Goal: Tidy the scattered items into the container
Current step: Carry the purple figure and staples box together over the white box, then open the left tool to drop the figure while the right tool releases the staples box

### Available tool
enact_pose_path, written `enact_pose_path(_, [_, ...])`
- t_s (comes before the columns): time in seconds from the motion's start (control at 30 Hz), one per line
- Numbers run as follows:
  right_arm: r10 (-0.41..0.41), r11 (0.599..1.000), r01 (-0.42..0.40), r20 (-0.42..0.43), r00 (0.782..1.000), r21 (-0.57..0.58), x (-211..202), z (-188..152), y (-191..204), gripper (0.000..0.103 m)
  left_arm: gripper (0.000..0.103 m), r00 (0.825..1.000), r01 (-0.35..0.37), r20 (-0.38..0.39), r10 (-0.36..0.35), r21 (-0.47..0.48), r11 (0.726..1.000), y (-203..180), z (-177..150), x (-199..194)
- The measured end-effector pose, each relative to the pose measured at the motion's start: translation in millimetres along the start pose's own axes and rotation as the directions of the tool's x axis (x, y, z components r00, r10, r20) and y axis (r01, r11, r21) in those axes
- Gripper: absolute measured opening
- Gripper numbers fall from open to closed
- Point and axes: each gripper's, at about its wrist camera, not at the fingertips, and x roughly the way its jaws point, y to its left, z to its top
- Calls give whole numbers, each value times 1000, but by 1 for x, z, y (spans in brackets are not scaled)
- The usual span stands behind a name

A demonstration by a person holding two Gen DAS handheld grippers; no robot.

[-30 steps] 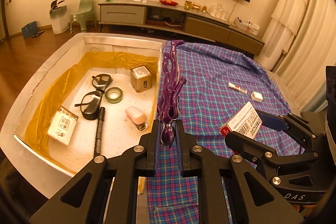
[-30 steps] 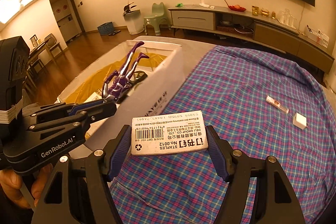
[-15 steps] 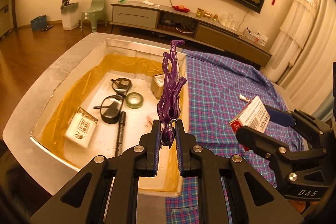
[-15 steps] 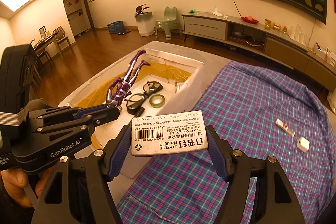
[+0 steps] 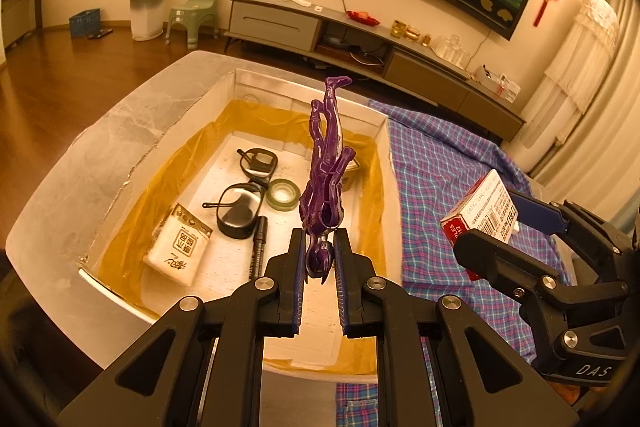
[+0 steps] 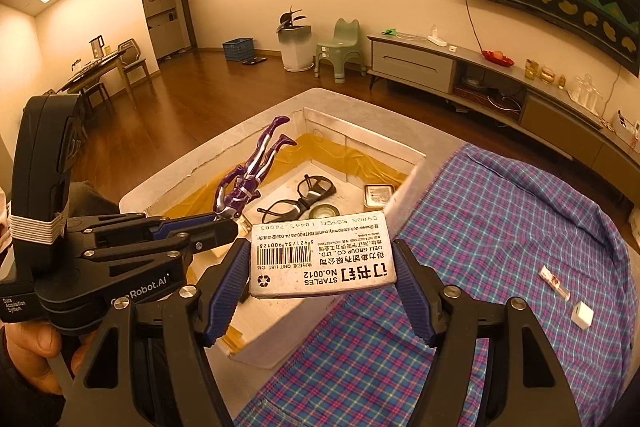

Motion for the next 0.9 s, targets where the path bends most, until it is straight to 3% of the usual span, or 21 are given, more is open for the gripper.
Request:
enact_pose_path(0.53, [-21, 992, 12, -75, 997, -122, 57, 26, 23, 71, 14, 995, 16, -99, -31, -146, 989, 45, 14, 26])
enact_pose_path(0.9, [-63, 974, 23, -176, 982, -225, 106, 25, 30, 71, 15, 982, -70, -187, 36, -177, 982, 64, 13, 52])
